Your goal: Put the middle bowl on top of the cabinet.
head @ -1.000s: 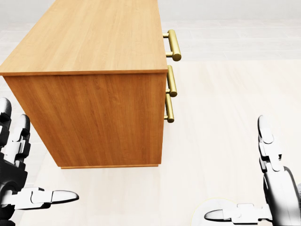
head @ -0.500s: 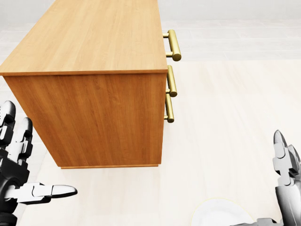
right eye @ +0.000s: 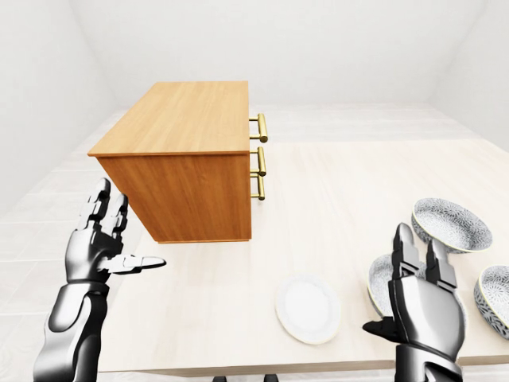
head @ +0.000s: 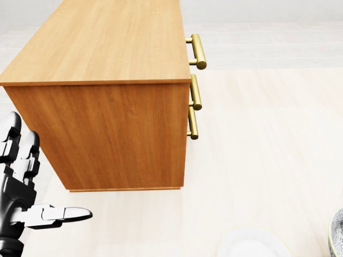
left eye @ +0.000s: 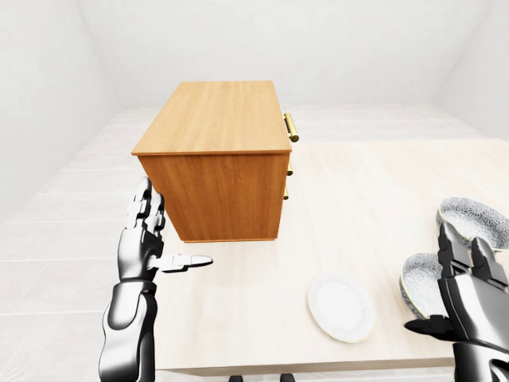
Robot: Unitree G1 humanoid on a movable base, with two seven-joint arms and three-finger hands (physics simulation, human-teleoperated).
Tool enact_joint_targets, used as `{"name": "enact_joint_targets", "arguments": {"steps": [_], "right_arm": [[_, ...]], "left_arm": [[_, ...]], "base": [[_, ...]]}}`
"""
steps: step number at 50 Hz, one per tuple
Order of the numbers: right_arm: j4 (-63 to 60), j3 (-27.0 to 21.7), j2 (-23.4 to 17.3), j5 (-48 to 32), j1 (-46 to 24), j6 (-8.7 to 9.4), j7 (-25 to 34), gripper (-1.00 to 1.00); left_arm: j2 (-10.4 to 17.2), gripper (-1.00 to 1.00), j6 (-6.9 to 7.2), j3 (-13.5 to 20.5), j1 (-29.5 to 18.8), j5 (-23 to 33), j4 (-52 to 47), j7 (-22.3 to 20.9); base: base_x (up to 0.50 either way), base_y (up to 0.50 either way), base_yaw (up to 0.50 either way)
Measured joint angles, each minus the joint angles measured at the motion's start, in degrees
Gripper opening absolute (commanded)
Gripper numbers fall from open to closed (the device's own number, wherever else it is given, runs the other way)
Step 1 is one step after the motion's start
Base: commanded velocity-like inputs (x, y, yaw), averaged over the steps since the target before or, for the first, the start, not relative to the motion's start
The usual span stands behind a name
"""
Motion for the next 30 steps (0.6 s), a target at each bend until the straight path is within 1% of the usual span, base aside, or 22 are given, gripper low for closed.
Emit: {"name": "enact_joint_targets", "arguments": {"steps": [6, 16, 23, 30], "right_arm": [[-1.32, -3.26, 1.34, -4.88, 0.52, 0.0, -0.23, 1.0], [-2.63, -7.17, 3.15, -9.84, 0.8, 0.0, -0.25, 1.0], [-3.32, -9.2, 4.14, -13.13, 1.05, 0.0, -0.05, 1.0], [-3.51, -10.25, 5.26, -16.57, 1.5, 0.0, -0.44, 1.0]], "left_arm": [[-0.06, 1.0, 0.0, -0.19, -0.01, 0.16, -0.45, 0.19], [-0.1, 1.0, 0.0, -0.28, 0.01, 0.22, -1.07, 0.38], [-0.18, 1.0, 0.0, -0.52, -0.16, 0.35, -1.55, 0.61], [-0.23, 1.0, 0.0, -0.71, -0.32, 0.31, -2.0, 0.77]], "base": [[0.0, 0.0, 0.0], [0.0, 0.0, 0.0], [0.0, 0.0, 0.0], [0.0, 0.0, 0.0]]}}
